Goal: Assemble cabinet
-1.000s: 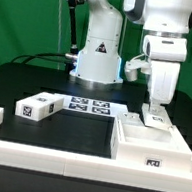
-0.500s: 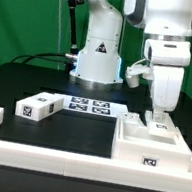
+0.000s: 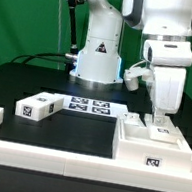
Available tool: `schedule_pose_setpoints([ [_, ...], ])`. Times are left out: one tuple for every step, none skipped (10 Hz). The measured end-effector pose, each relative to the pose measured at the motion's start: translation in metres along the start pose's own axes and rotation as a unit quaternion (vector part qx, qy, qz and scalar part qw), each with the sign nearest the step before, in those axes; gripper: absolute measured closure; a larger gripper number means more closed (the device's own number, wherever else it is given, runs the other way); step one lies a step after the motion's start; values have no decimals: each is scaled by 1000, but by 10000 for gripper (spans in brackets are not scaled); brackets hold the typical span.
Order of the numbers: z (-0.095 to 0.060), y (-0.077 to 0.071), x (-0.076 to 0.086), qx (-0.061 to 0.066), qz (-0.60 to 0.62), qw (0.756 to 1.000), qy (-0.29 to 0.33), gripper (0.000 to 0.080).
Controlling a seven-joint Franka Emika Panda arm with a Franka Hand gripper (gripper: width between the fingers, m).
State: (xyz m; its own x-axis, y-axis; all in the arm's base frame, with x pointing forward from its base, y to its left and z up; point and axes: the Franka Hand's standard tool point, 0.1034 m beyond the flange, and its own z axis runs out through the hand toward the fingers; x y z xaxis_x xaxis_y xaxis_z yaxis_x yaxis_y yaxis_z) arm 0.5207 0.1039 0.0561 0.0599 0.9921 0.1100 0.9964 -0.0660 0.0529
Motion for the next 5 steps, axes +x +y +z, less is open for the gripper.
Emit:
schedule_pose_setpoints([
  [0,0,0,0,0,1000,0,729],
  [0,1,0,1,0,1000,0,729],
  [1,6,2,5,0,1000,-1,729],
  [1,20,2,8,3,1000,0,729],
  [1,30,1,5,4,1000,2,729],
])
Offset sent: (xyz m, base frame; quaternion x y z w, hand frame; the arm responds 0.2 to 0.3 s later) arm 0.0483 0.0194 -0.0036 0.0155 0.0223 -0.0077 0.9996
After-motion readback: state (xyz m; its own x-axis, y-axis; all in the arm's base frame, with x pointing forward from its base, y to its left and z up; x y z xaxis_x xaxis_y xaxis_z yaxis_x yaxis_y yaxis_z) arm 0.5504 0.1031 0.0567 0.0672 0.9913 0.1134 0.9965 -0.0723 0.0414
